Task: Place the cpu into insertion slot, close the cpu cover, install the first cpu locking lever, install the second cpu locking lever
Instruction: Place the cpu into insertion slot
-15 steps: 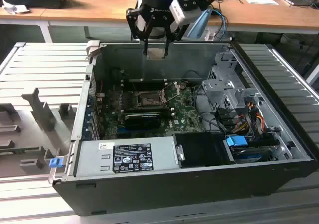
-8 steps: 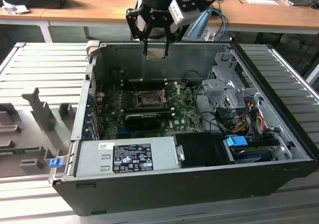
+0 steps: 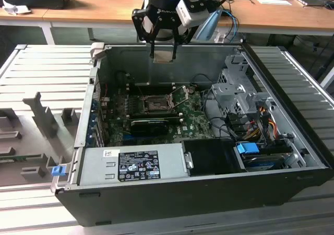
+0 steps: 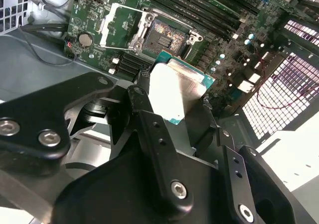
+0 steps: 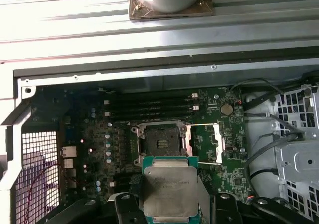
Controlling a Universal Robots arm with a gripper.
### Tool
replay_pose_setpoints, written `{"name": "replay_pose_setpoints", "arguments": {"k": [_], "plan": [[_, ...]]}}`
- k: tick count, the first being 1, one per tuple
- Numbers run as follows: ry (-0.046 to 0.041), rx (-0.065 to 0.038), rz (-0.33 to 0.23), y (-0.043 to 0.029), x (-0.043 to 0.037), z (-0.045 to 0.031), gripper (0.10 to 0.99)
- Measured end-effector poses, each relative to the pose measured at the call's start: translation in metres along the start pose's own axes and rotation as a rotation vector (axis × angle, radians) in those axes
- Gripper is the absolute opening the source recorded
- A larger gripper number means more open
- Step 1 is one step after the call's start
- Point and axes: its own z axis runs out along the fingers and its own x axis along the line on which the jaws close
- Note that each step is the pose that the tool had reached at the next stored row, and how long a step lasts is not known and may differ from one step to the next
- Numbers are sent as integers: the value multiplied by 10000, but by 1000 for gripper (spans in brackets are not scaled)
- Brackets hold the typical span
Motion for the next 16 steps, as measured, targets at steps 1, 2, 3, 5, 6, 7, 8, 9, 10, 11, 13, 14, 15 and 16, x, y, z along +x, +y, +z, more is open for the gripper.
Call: {"name": "replay_pose_setpoints", "arguments": {"k": [1, 2, 3, 5, 6, 7, 8, 9, 10, 11, 13, 14, 15, 16], "plan": [[-4, 0, 49, 0, 0, 0, 525], [-7, -1, 75, 0, 0, 0, 525], [-10, -2, 114, 0, 0, 0, 525], [-23, -4, 262, 0, 0, 0, 525], [-25, -5, 284, 0, 0, 0, 525], [-27, -5, 302, 0, 0, 0, 525], [-30, -6, 333, 0, 0, 0, 525], [-32, -7, 357, 0, 0, 0, 525], [-34, -7, 377, 0, 0, 0, 525], [-35, -7, 395, 0, 0, 0, 525], [-39, -8, 445, 0, 0, -1, 525], [-41, -8, 463, 0, 0, 0, 525], [-44, -9, 493, 0, 0, -1, 525], [-45, -9, 511, 0, 0, 0, 525]]}}
